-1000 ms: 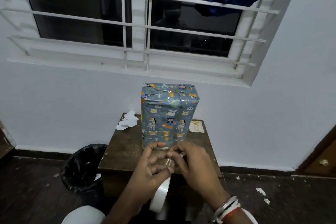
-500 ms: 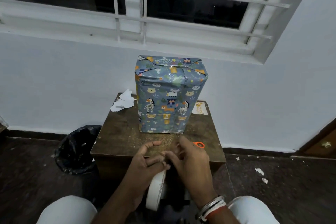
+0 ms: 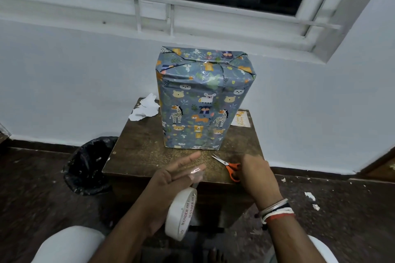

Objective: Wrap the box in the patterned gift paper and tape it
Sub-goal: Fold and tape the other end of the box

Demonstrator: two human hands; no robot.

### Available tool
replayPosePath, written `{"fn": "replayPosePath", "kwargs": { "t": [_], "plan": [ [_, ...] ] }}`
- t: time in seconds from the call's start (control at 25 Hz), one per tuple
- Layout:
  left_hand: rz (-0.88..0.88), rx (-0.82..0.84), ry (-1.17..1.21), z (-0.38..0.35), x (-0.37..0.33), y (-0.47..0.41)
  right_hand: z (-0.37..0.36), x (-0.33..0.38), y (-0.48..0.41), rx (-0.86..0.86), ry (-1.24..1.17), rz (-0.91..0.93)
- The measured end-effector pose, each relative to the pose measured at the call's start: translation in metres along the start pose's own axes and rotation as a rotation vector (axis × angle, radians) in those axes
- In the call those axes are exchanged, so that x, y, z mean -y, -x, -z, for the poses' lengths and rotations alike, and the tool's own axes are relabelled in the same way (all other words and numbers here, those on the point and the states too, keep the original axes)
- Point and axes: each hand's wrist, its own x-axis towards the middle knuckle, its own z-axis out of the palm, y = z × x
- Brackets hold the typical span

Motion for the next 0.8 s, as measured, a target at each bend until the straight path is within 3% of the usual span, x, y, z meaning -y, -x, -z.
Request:
{"fn": "replayPosePath", "kwargs": {
  "t": [0.32, 0.4, 0.56, 0.68, 0.8],
  "plan": [
    [-0.028, -0.001, -0.057, 0.012, 0.002, -0.004, 0.009, 0.005, 0.017, -0.011, 0.113, -0.031],
    [-0.032, 0.015, -0.084, 0.015, 0.004, -0.004, 0.014, 0.001, 0.025, 0.005, -0.062, -0.027],
    [-0.040, 0.023, -0.137, 0.019, 0.004, -0.005, 0.027, -0.003, 0.041, 0.396, -0.841, 0.026],
    [-0.045, 0.017, -0.175, 0.019, 0.003, -0.005, 0.040, 0.006, 0.054, 0.626, -0.962, 0.164],
    [-0.058, 0.010, -0.204, 0.014, 0.002, -0.005, 0.038, 0.010, 0.058, 0.799, -0.919, 0.325]
  ]
}}
